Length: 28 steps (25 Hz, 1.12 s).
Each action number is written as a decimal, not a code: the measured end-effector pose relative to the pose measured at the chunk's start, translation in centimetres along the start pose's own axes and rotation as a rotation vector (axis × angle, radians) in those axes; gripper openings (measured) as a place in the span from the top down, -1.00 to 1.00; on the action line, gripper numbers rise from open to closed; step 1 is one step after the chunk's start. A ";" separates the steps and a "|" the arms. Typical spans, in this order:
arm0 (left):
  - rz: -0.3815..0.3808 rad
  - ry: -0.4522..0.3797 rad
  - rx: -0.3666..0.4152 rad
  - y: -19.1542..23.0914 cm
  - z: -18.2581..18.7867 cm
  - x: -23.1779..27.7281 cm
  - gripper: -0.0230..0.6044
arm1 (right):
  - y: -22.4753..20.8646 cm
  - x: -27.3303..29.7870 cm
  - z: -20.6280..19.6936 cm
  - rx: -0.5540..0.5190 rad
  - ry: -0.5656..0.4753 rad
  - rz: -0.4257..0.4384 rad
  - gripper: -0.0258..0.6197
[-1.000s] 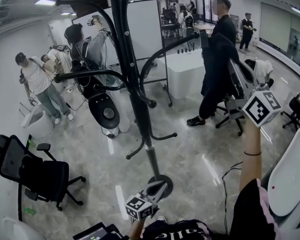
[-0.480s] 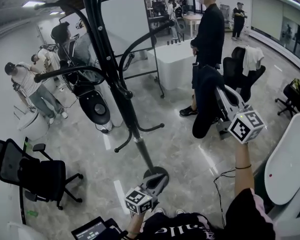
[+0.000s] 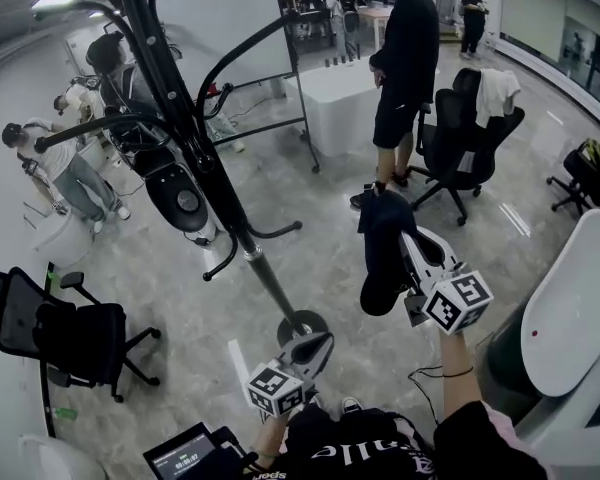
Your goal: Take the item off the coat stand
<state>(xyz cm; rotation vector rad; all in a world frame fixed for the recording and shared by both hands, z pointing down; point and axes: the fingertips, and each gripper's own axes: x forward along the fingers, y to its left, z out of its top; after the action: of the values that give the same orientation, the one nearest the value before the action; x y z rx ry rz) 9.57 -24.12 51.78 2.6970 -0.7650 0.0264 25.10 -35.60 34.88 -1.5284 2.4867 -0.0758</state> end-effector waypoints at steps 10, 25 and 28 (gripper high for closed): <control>-0.096 0.011 0.005 -2.1 -0.8 0.5 0.91 | 4.2 -6.0 -7.5 0.131 0.078 -0.050 0.80; -0.254 0.086 0.018 -0.5 -4.0 -17.1 0.91 | 20.9 -12.5 -15.4 0.215 0.057 -0.312 0.80; -0.293 0.084 0.002 -1.3 -4.9 -19.5 0.91 | 23.7 -14.8 -16.4 0.208 0.079 -0.350 0.80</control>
<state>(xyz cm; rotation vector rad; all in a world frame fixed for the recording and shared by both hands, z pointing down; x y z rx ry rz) -6.07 -11.64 53.94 2.7618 -0.3404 0.0699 7.26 -12.81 49.42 -1.8770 2.1555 -0.4436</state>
